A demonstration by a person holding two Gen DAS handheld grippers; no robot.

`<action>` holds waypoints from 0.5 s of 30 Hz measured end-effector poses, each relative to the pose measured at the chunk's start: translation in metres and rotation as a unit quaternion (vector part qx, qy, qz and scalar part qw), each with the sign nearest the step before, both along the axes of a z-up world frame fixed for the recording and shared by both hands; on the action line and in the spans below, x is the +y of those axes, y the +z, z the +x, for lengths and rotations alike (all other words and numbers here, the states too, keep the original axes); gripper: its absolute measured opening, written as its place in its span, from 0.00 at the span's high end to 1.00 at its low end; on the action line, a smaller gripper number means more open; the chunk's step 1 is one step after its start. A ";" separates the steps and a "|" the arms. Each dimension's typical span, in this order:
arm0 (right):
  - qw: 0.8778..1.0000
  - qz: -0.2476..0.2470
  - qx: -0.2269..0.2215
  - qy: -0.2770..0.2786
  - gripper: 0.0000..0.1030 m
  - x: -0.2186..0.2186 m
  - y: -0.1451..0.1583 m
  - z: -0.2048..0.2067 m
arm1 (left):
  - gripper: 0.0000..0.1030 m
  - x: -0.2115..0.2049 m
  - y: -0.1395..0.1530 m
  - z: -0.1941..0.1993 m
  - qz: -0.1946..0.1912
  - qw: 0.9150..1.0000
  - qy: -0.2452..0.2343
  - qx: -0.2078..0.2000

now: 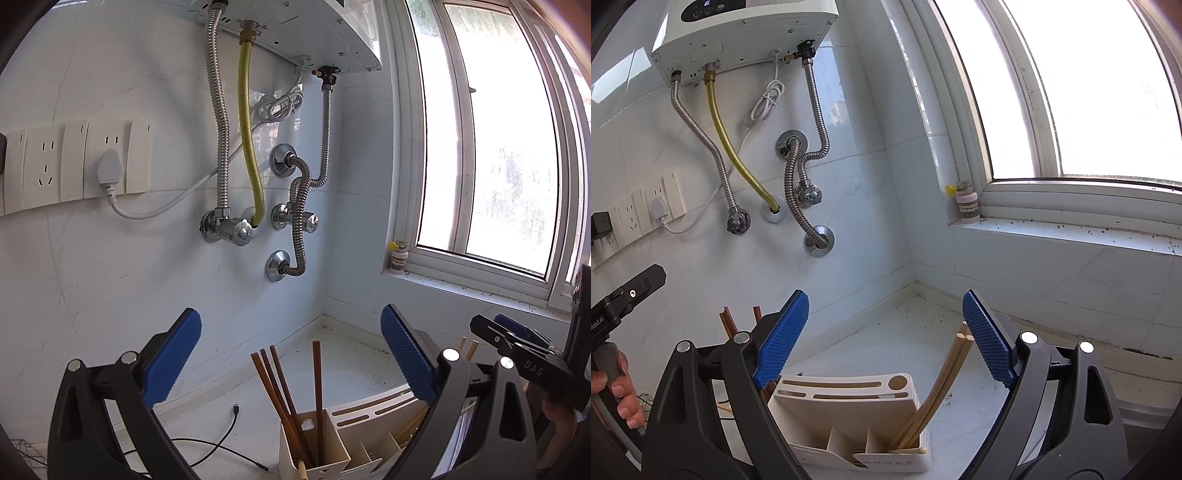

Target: Organize utensils

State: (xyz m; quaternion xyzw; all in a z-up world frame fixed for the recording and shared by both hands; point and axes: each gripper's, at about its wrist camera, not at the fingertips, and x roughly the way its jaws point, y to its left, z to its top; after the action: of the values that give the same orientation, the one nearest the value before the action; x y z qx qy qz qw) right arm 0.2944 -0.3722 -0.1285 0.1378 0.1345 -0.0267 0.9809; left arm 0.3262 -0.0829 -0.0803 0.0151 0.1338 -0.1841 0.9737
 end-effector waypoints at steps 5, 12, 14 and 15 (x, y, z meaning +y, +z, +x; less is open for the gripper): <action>1.000 -0.001 -0.011 -0.002 0.14 -0.003 0.009 -0.017 | 0.05 -0.001 0.009 -0.018 0.013 1.000 -0.005 -0.011; 1.000 -0.001 -0.018 -0.010 0.09 -0.002 0.019 -0.049 | 0.05 0.004 0.020 -0.048 0.021 1.000 -0.013 -0.018; 1.000 -0.002 -0.018 -0.013 0.08 0.000 0.022 -0.062 | 0.05 0.007 0.024 -0.058 0.022 0.999 -0.014 -0.020; 1.000 -0.002 -0.016 -0.014 0.08 0.000 0.023 -0.068 | 0.05 0.009 0.025 -0.064 0.021 0.999 -0.016 -0.021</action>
State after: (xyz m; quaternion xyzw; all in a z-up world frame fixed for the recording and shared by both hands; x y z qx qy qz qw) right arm 0.2263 -0.3717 -0.1059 0.1385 0.1167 -0.0381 0.9827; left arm 0.2618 -0.0737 -0.0550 0.0417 0.1169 -0.1959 0.9727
